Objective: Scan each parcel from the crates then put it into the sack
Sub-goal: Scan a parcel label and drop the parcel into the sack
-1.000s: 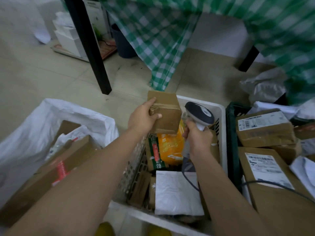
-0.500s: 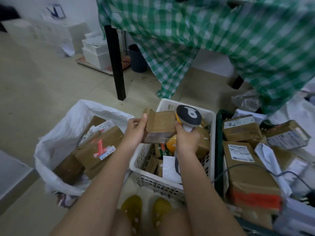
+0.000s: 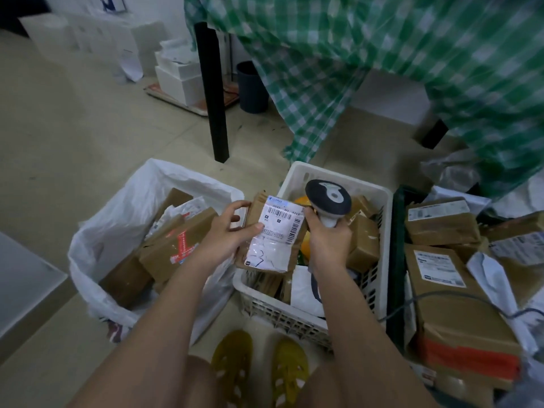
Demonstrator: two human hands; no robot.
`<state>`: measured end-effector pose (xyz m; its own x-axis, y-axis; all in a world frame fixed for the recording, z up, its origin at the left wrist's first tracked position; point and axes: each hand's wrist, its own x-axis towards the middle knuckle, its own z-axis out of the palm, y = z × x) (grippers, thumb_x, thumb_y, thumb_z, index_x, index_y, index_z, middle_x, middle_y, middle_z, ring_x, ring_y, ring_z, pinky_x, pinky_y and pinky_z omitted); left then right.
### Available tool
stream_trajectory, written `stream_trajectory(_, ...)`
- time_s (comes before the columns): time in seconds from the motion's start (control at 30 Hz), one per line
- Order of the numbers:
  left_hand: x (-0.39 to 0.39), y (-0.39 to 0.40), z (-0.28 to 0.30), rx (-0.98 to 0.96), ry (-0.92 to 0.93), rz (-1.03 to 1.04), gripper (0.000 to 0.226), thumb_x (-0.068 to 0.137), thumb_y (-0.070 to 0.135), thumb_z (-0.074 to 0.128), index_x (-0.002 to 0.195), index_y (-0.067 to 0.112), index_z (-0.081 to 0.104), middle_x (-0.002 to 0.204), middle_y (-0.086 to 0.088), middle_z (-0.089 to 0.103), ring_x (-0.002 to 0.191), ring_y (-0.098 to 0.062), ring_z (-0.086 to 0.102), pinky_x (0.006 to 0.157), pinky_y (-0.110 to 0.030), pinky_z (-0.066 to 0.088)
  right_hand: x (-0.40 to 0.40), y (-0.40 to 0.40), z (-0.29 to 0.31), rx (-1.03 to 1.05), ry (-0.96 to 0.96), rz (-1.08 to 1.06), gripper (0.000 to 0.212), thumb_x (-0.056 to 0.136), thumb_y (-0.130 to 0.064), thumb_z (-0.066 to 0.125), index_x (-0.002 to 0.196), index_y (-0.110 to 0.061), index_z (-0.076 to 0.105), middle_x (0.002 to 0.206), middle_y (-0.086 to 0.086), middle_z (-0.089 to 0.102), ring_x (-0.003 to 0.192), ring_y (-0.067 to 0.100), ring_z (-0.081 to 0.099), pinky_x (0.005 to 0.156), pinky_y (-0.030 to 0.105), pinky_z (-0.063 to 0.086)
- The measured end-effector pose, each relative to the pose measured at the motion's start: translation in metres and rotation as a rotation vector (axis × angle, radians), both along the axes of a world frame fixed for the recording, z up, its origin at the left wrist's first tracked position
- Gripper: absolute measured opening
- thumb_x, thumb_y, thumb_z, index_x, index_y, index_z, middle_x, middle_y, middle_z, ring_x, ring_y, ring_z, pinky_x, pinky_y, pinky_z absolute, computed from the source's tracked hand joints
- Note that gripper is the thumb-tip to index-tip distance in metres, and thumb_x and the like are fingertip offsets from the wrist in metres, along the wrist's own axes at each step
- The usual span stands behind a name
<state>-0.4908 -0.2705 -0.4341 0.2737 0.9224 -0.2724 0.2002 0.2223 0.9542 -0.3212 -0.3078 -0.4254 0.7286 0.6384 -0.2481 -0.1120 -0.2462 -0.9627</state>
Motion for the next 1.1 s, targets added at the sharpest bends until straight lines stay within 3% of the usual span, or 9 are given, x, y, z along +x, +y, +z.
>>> stream_trajectory(0.07, 0.000, 0.001, -0.001, -0.040, -0.035, -0.033, 0.047, 0.084, 0.030, 0.072, 0.122, 0.042, 0.048, 0.134, 0.000, 0.039, 0.105, -0.009, 0.054, 0.077, -0.025, 0.050, 0.002, 0.003, -0.001, 0.008, 0.013, -0.009, 0.024, 0.079, -0.034, 0.077, 0.074, -0.029, 0.053, 0.082, -0.009, 0.064, 0.088, 0.019, 0.063, 0.086, 0.040, 0.052)
stream_trajectory(0.13, -0.001, 0.004, -0.005, -0.089, -0.075, -0.057, 0.051, 0.079, 0.033, 0.075, 0.122, 0.041, 0.047, 0.133, -0.006, 0.053, 0.108, -0.019, 0.061, 0.081, -0.031, 0.052, 0.003, 0.003, 0.000, 0.009, 0.006, -0.006, 0.024, 0.079, -0.033, 0.077, 0.074, -0.029, 0.053, 0.085, -0.006, 0.064, 0.088, 0.020, 0.063, 0.085, 0.038, 0.052)
stream_trajectory(0.2, -0.001, 0.004, -0.007, -0.115, -0.075, -0.055, 0.053, 0.080, 0.027, 0.075, 0.124, 0.035, 0.045, 0.120, -0.010, 0.065, 0.101, -0.023, 0.067, 0.081, -0.035, 0.056, 0.004, 0.002, 0.002, -0.001, -0.012, 0.013, 0.024, 0.081, -0.032, 0.075, 0.074, -0.029, 0.052, 0.083, -0.006, 0.063, 0.088, 0.019, 0.061, 0.083, 0.035, 0.050)
stream_trajectory(0.37, 0.003, 0.003, -0.016, -0.104, -0.021, -0.018, 0.065, 0.078, 0.023, 0.079, 0.127, 0.032, 0.036, 0.117, -0.007, 0.060, 0.098, -0.019, 0.066, 0.075, -0.034, 0.058, 0.004, -0.002, 0.009, 0.019, -0.020, 0.029, 0.017, 0.085, -0.033, 0.071, 0.093, -0.026, 0.057, 0.091, -0.006, 0.064, 0.093, 0.016, 0.060, 0.083, 0.031, 0.046)
stream_trajectory(0.43, 0.005, 0.003, -0.018, -0.106, -0.046, 0.033, 0.065, 0.080, 0.023, 0.077, 0.128, 0.032, 0.035, 0.117, -0.006, 0.058, 0.097, -0.017, 0.065, 0.069, -0.029, 0.057, 0.005, -0.007, 0.010, 0.019, -0.060, 0.076, 0.023, 0.083, -0.037, 0.071, 0.099, -0.024, 0.061, 0.099, -0.003, 0.069, 0.097, 0.019, 0.062, 0.088, 0.036, 0.050)
stream_trajectory(0.5, 0.007, 0.003, -0.018, -0.097, -0.069, 0.072, 0.065, 0.081, 0.023, 0.076, 0.130, 0.030, 0.034, 0.117, -0.005, 0.057, 0.096, -0.014, 0.064, 0.062, -0.023, 0.055, 0.006, -0.013, 0.011, 0.006, -0.049, 0.205, 0.030, 0.083, -0.037, 0.072, 0.105, -0.018, 0.064, 0.094, 0.001, 0.070, 0.089, 0.020, 0.064, 0.082, 0.038, 0.053)
stream_trajectory(0.57, 0.009, 0.005, -0.020, -0.112, -0.108, 0.107, 0.065, 0.081, 0.022, 0.076, 0.131, 0.029, 0.035, 0.120, -0.008, 0.059, 0.095, -0.015, 0.065, 0.057, -0.020, 0.054, 0.006, -0.022, 0.013, -0.026, -0.030, 0.329, 0.024, 0.085, -0.031, 0.070, 0.098, -0.012, 0.064, 0.074, 0.000, 0.063, 0.069, 0.015, 0.058, 0.064, 0.031, 0.049)
stream_trajectory(0.63, 0.010, 0.005, -0.022, -0.138, -0.145, 0.139, 0.065, 0.081, 0.022, 0.076, 0.131, 0.028, 0.036, 0.121, -0.011, 0.061, 0.093, -0.016, 0.067, 0.056, -0.020, 0.054, 0.005, -0.032, 0.014, -0.066, -0.004, 0.395, 0.015, 0.087, -0.022, 0.068, 0.088, -0.010, 0.061, 0.063, 0.003, 0.055, 0.055, 0.014, 0.049, 0.055, 0.029, 0.042)
stream_trajectory(1.1, 0.012, 0.009, -0.030, -0.159, -0.181, 0.220, 0.070, 0.083, 0.017, 0.073, 0.138, 0.027, 0.032, 0.112, -0.005, 0.058, 0.088, -0.011, 0.063, 0.056, -0.020, 0.054, 0.016, -0.056, 0.017, -0.100, -0.053, 0.485, 0.023, 0.082, -0.009, 0.063, 0.062, -0.007, 0.052, 0.052, 0.006, 0.044, 0.055, 0.018, 0.040, 0.054, 0.031, 0.042)
